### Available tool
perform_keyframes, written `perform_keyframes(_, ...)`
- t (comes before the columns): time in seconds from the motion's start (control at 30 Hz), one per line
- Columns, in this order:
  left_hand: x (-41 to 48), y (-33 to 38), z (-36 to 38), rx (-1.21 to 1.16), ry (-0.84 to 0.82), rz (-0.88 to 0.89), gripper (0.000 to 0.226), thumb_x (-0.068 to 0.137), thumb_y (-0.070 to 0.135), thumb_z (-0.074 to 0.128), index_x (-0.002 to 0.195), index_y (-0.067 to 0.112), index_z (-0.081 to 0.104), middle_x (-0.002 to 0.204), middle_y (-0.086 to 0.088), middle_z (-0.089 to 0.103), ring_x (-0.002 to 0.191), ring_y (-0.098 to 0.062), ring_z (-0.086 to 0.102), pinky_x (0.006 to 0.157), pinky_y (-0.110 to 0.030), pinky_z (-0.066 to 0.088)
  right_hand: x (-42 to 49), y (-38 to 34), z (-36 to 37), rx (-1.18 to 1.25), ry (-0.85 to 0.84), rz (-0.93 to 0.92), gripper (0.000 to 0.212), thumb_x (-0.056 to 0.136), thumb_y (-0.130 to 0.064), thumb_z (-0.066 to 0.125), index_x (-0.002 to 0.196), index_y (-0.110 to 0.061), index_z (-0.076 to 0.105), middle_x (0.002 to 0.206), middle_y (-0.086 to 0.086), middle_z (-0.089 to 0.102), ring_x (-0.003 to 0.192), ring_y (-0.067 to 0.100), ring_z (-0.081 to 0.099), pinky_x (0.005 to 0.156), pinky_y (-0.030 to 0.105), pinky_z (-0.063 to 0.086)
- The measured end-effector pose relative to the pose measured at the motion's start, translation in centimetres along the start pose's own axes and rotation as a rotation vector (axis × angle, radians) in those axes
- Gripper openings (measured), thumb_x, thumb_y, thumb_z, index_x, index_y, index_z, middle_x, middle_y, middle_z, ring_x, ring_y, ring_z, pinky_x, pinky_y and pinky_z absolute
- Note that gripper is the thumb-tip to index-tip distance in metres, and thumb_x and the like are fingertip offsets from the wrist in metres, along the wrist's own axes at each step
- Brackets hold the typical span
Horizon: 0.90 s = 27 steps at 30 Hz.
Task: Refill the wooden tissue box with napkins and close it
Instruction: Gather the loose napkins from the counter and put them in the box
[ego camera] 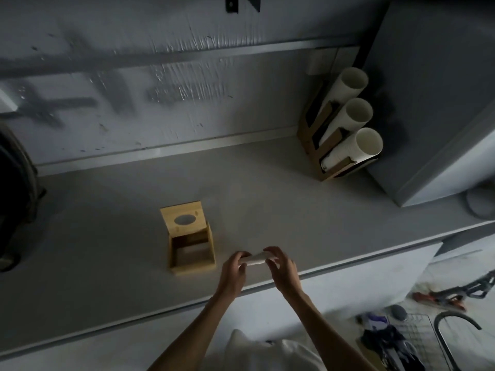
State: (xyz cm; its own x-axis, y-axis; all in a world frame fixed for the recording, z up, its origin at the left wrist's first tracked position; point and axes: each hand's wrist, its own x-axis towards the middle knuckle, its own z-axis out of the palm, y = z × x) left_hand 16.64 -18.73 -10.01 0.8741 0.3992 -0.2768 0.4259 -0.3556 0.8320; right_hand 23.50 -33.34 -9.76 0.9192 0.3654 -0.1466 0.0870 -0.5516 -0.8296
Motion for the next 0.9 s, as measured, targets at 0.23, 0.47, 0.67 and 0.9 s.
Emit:
perform_keyframes(0.23, 0.5, -0.9, 0.0, 0.089, 0.021, 0.006, 0.028, 0.091, 0.007, 0.051, 0.116, 0.014, 0.061, 0.119, -0.002, 0.063, 0.111, -0.016, 0.057, 0.099, -0.030, 0.046, 0.3, 0.7, 0.0, -0.094, -0.058, 0.012, 0.030, 0.083, -0.014, 0.063, 0.108, -0.032, 0.064, 0.111, -0.011, 0.065, 0.098, 0.013, 0.064, 0.082, 0.030, 0.052)
perform_keyframes(0.47, 0.5, -1.6, -0.3, 0.120, 0.070, 0.061, 0.028, 0.091, 0.006, 0.056, 0.118, 0.014, 0.061, 0.122, -0.003, 0.064, 0.114, -0.016, 0.058, 0.100, -0.030, 0.048, 0.1, 0.5, 0.6, -0.188, -0.096, -0.005, 0.056, 0.086, -0.016, 0.062, 0.138, -0.025, 0.042, 0.142, -0.001, 0.048, 0.130, 0.021, 0.044, 0.107, 0.036, 0.040)
perform_keyframes(0.67, 0.6, -1.4, 0.7, 0.214, 0.063, 0.123, 0.026, 0.092, 0.012, 0.057, 0.117, 0.016, 0.062, 0.120, -0.002, 0.066, 0.113, -0.017, 0.060, 0.100, -0.032, 0.049, -0.7, -0.8, 2.1, -0.330, -0.122, -0.128, 0.062, 0.094, -0.017, 0.051, 0.148, -0.026, 0.022, 0.158, -0.003, 0.022, 0.145, 0.017, 0.018, 0.115, 0.038, 0.031)
perform_keyframes(0.9, 0.7, -1.0, 0.6, 0.323, 0.051, 0.157, 0.029, 0.089, 0.008, 0.056, 0.116, 0.016, 0.062, 0.120, -0.003, 0.065, 0.112, -0.022, 0.059, 0.099, -0.034, 0.048, 0.2, -0.8, 1.8, -0.326, -0.032, -0.128, 0.043, 0.091, -0.010, 0.054, 0.132, -0.023, 0.051, 0.148, 0.000, 0.041, 0.136, 0.020, 0.036, 0.106, 0.034, 0.038)
